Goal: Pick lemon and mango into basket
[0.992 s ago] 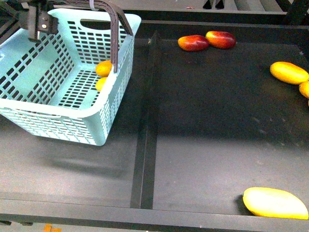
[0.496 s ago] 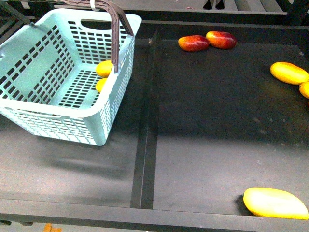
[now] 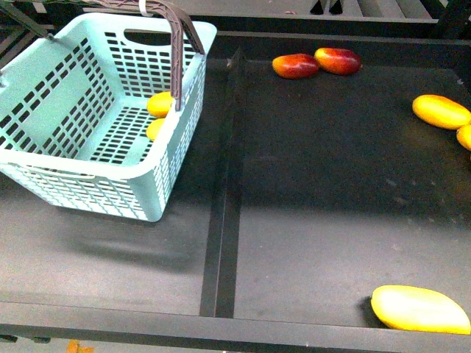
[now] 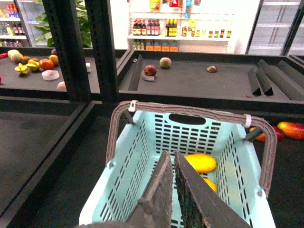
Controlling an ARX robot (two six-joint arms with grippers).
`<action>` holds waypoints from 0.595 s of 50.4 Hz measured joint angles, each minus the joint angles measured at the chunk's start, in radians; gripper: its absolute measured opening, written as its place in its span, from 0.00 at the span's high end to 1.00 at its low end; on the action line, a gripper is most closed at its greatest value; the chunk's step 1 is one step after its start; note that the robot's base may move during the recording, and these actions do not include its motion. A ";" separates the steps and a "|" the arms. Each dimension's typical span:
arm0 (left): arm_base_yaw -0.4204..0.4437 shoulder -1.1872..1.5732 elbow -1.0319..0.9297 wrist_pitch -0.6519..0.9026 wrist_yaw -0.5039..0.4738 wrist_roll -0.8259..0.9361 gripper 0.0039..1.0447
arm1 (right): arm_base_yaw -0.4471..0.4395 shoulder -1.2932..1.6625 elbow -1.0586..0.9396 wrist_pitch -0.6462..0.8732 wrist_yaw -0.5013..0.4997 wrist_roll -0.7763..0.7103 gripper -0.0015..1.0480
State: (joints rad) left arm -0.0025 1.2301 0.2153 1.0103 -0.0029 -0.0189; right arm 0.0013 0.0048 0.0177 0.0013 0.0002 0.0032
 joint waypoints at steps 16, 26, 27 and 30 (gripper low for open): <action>0.000 -0.190 -0.142 -0.058 0.003 0.005 0.97 | 0.000 0.000 0.000 0.000 0.000 0.000 0.08; 0.000 -0.374 -0.180 -0.200 0.003 0.005 0.97 | 0.000 0.000 0.000 0.000 0.000 0.000 0.08; 0.000 -0.397 -0.184 -0.219 0.003 0.005 0.97 | 0.000 0.000 0.000 0.000 0.000 0.000 0.08; 0.000 -0.459 -0.192 -0.274 0.003 0.006 0.97 | 0.000 0.000 0.000 0.000 0.000 0.000 0.08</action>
State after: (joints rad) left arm -0.0025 0.7715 0.0235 0.7364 0.0002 -0.0124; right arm 0.0013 0.0048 0.0177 0.0013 0.0006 0.0032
